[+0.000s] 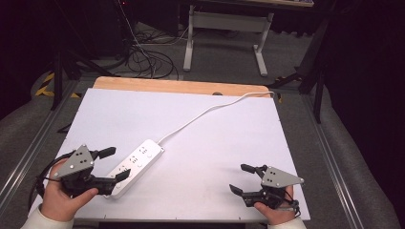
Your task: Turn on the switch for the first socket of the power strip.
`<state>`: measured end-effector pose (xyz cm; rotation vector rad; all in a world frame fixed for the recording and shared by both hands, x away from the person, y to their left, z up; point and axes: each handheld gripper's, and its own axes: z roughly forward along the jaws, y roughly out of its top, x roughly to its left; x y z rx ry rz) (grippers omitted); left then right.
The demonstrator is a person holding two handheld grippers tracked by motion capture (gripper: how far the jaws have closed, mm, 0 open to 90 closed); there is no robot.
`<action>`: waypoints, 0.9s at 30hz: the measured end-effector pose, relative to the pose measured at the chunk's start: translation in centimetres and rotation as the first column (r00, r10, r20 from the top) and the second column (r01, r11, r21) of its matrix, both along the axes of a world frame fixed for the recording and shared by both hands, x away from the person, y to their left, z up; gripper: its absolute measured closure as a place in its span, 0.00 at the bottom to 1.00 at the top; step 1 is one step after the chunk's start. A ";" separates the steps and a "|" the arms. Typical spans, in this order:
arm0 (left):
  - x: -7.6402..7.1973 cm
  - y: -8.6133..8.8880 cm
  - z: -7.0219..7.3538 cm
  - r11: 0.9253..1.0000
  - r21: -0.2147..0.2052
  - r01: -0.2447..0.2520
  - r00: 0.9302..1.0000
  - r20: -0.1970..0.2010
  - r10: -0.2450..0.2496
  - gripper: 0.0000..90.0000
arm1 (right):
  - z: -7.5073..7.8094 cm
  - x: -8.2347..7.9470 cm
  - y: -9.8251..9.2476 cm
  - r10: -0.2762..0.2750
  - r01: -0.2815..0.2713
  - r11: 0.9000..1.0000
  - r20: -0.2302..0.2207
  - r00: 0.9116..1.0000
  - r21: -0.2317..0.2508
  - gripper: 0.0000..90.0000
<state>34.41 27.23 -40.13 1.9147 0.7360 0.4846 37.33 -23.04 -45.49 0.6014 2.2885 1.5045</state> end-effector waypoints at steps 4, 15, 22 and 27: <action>-0.8 1.0 -0.8 0.999 -0.033 -0.008 1.000 0.022 0.008 0.20 | 0.0 0.0 0.0 0.000 0.000 1.000 0.001 1.000 -0.001 0.26; -2.2 2.4 -3.7 0.998 -0.057 -0.027 0.999 0.035 0.029 0.17 | 0.0 -0.1 0.0 -0.003 0.003 1.000 0.002 1.000 0.003 0.26; -2.8 3.1 -5.0 0.998 -0.063 -0.027 0.999 0.037 0.030 0.14 | 0.0 -0.1 -0.1 -0.002 0.002 1.000 0.001 1.000 0.005 0.26; -3.0 3.2 -5.9 1.000 -0.020 -0.012 0.999 0.050 0.013 0.14 | 0.0 -0.1 -0.1 -0.003 0.003 1.000 0.000 1.000 0.006 0.26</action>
